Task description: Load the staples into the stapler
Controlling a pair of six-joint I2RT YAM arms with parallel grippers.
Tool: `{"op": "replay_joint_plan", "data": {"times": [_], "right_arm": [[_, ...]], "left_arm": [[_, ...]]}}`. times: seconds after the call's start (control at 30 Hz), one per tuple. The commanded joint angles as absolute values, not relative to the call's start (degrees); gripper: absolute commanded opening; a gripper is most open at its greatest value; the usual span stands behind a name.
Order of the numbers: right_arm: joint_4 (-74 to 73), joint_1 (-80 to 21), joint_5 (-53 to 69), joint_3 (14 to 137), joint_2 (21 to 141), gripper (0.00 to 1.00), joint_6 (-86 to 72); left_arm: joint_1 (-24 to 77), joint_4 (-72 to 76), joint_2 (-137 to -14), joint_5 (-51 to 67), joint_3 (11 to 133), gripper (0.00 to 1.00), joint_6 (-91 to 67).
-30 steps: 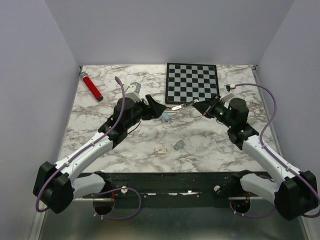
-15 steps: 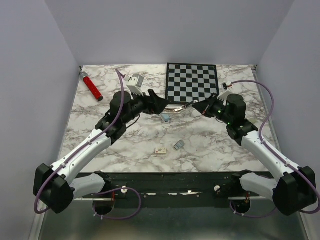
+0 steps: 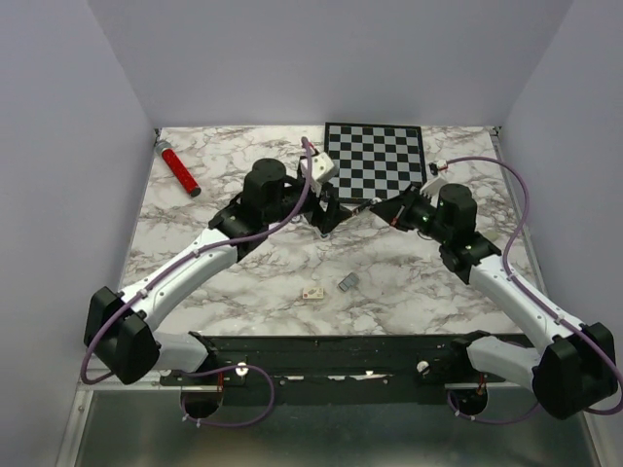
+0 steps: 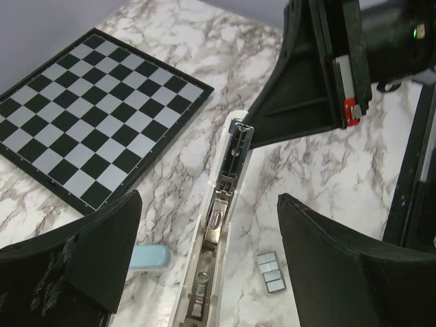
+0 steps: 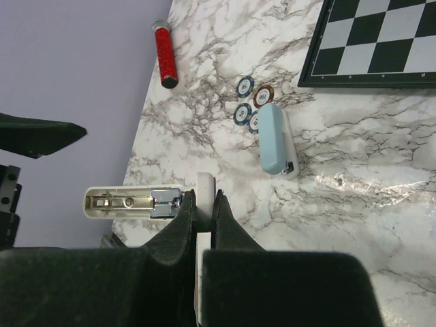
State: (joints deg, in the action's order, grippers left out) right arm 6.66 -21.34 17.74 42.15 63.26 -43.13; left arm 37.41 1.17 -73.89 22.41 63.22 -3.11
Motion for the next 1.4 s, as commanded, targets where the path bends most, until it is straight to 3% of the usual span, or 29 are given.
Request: {"op": "replay_joint_plan", "data": {"times": [0.0,0.77,1.17,1.2,1.27,1.37], "right_arm": [[7.82,-22.23,19.69,42.98,62.23,0.01,-44.56],[8.26,-24.35,18.98,42.01,61.96,0.01,-45.7],[8.18,-24.52,20.04,41.22,62.05,0.01,-45.36],[7.91,-24.61,20.13,41.13,61.79,0.03,-45.18],[7.38,-24.52,19.78,40.17,61.35,0.13,-44.56],[6.86,-24.52,19.07,38.94,60.03,0.34,-43.34]], "left_arm": [[39.54,-4.04,-77.34,27.07,66.44,0.85,10.1],[42.19,-13.27,-85.78,25.75,71.9,0.49,20.65],[42.19,-13.62,-85.34,24.26,69.7,0.06,21.88],[42.1,-14.06,-85.25,23.82,69.52,0.01,22.23],[41.84,-15.55,-84.82,23.29,68.74,0.0,23.29],[40.87,-17.83,-84.64,22.33,67.86,0.0,23.56]]}}
